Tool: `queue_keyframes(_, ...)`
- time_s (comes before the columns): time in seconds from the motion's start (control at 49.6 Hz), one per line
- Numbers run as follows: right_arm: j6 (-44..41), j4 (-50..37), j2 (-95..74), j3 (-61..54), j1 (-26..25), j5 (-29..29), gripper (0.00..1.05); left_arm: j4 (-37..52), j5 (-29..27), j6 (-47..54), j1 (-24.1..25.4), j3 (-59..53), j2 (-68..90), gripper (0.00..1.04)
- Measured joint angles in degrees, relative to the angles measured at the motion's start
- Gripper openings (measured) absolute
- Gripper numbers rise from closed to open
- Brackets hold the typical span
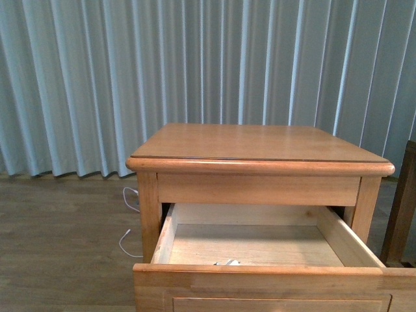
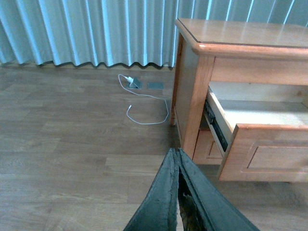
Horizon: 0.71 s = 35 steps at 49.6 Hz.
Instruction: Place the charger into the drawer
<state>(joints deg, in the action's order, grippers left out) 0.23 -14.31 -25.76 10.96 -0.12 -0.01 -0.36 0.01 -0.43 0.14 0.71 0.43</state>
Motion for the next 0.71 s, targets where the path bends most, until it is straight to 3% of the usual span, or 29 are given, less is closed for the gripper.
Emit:
queue_keyframes(0.363,0.00,0.00,0.00,0.00,0.00,-0.02,0.97,0.02,0.00,-0.04,0.00,0.00,-0.28,0.05)
queue_keyframes(0.524,-0.09,0.04,0.00,0.00,0.02,0.20,0.97,0.04,0.00,0.00,0.00,0.00,-0.28,0.39)
queue_keyframes(0.625,-1.51,6.69,-1.27,1.68,2.45,9.35,0.97,0.04,0.00,0.00,0.00,0.00,-0.28,0.57)
queue_keyframes(0.706,-1.14,11.54,-4.22,3.63,3.98,10.45,0.97,0.04,0.00,0.00,0.00,0.00,-0.31,0.69)
